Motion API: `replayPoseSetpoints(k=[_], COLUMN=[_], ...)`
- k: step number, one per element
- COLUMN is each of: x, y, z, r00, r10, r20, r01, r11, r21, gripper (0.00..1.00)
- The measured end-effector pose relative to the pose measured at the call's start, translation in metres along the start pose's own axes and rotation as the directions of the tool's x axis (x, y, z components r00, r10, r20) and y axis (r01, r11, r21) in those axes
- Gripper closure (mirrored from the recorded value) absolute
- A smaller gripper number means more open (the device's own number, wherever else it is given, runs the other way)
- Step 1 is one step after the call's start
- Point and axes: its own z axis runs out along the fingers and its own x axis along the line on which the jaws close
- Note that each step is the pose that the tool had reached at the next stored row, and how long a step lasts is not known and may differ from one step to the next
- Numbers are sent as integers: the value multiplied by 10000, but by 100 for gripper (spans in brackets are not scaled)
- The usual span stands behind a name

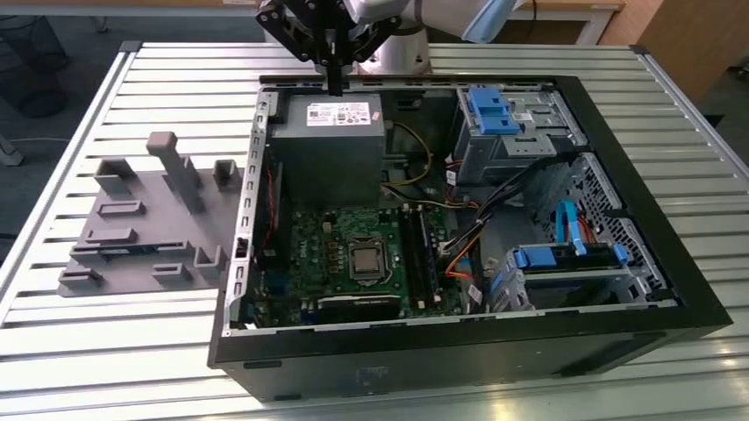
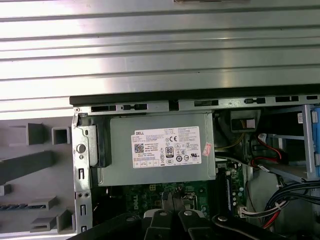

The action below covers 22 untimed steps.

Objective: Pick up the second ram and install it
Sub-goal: 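Reach for the second ram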

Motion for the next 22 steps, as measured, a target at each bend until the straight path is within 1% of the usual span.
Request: replayPoseSetpoints(k=[11, 22], x=[45, 71], y=[-3, -5], z=[-1, -1], r00=[10000, 10000], r10=[0, 0], r20=[0, 0], r01=[0, 0], r11=[10000, 10000], r21=[0, 0], gripper=[89, 89])
